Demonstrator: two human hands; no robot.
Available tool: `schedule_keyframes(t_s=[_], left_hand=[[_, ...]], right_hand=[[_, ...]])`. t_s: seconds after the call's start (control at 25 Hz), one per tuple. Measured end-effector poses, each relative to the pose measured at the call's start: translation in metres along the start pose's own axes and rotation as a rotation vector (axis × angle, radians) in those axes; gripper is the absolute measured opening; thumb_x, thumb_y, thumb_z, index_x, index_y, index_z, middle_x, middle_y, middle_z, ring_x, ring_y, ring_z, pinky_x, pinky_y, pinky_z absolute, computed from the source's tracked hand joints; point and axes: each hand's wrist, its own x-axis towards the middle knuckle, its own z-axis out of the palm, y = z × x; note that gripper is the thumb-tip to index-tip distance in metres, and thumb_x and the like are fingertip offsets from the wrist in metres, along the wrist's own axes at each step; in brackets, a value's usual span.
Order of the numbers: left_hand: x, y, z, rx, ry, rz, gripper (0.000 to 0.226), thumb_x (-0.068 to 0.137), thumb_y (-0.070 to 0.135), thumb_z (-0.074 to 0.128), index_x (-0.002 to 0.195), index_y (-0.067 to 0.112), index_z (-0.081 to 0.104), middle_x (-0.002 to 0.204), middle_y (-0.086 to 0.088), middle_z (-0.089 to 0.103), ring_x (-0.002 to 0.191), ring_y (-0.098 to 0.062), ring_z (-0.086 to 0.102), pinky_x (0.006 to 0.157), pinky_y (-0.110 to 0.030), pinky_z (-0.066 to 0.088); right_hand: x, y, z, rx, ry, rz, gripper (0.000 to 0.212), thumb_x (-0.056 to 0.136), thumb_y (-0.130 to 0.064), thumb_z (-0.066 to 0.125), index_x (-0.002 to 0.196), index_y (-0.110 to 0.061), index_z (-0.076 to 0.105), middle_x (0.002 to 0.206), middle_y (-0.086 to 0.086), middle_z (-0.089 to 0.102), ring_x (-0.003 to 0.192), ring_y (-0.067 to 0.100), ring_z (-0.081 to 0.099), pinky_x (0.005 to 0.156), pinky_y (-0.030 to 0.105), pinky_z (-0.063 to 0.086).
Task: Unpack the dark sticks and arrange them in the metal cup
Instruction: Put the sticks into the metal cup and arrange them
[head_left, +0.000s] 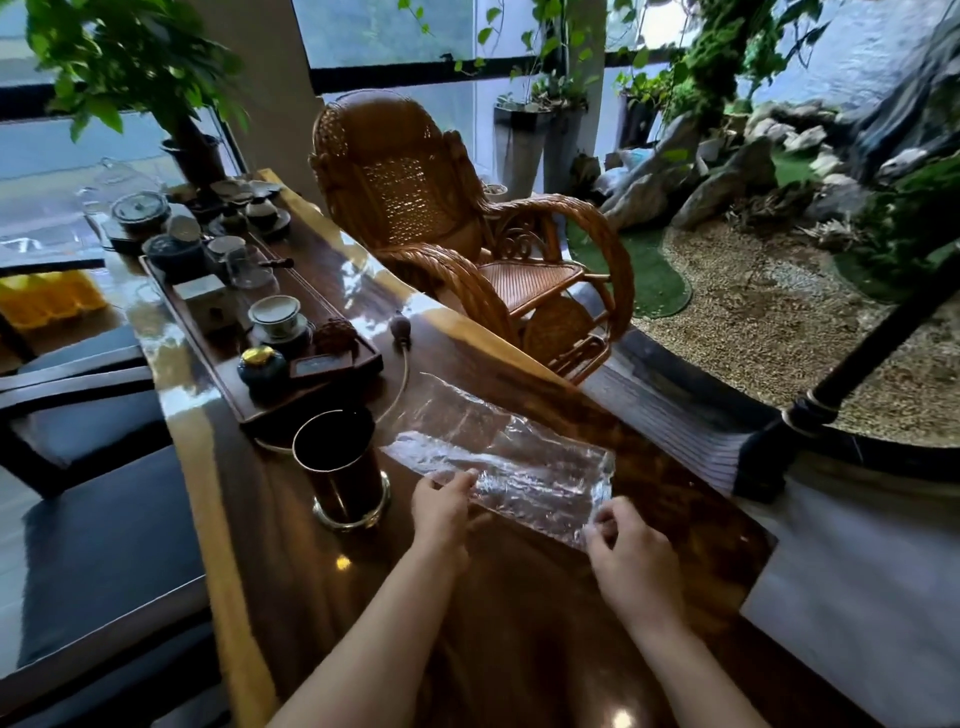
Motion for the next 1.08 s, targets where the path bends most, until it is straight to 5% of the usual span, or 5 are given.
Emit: schedule_keyframes(t_s=[0.12,0.48,0.68,0.84,1.08], left_hand=[[0.002,-0.014,-0.005,0.107,-0.071,-0.076,0.020,0.095,0.007,0.059,0.115,0.005,0.056,0.101,-0.015,0.068,0.074,-0.025,0.074,0.074,-0.045,0.061],[0.009,-0.049,-0.027,0.253,0.071,-0.029,0.015,0.090,-0.009,0.055,0.096,0.005,0.055,0.093,-0.022,0.071,0.066,-0.027,0.069,0.051,-0.032,0.058],[0.021,-0.056,-0.048,0.666,0.113,0.027,0.025,0.088,0.020,0.069,0.110,0.011,0.063,0.100,-0.009,0.074,0.087,-0.026,0.073,0.082,-0.047,0.061],[0.015,-0.050,-0.067,0.918,0.165,0.168,0.061,0.086,0.036,0.070,0.139,0.016,0.047,0.123,-0.004,0.066,0.114,-0.025,0.063,0.095,-0.038,0.051],[-0.011,0.006,-0.110,0.839,0.322,0.660,0.042,0.081,0.022,0.079,0.119,0.019,0.062,0.101,0.004,0.063,0.087,-0.013,0.064,0.075,-0.027,0.050]], right_hand=[[-0.017,0.017,0.014,-0.045,-0.065,0.098,0.014,0.089,-0.022,0.073,0.081,-0.023,0.061,0.072,-0.011,0.066,0.069,0.013,0.064,0.061,0.032,0.054],[-0.053,0.028,0.046,-0.047,-0.219,0.292,0.014,0.086,-0.030,0.070,0.077,-0.024,0.062,0.072,-0.005,0.071,0.075,0.017,0.069,0.069,0.033,0.055],[-0.052,0.021,0.049,-0.179,-0.350,0.268,0.015,0.088,-0.047,0.060,0.089,-0.033,0.064,0.091,-0.010,0.073,0.091,0.019,0.069,0.072,0.030,0.053],[-0.048,0.005,0.048,-0.201,-0.344,0.202,0.020,0.089,-0.051,0.058,0.091,-0.032,0.065,0.091,-0.009,0.074,0.091,0.020,0.070,0.073,0.032,0.057],[-0.018,-0.069,0.065,-0.043,-0.351,-0.049,0.013,0.091,-0.039,0.066,0.089,-0.027,0.071,0.084,-0.008,0.074,0.083,0.013,0.068,0.070,0.031,0.054]])
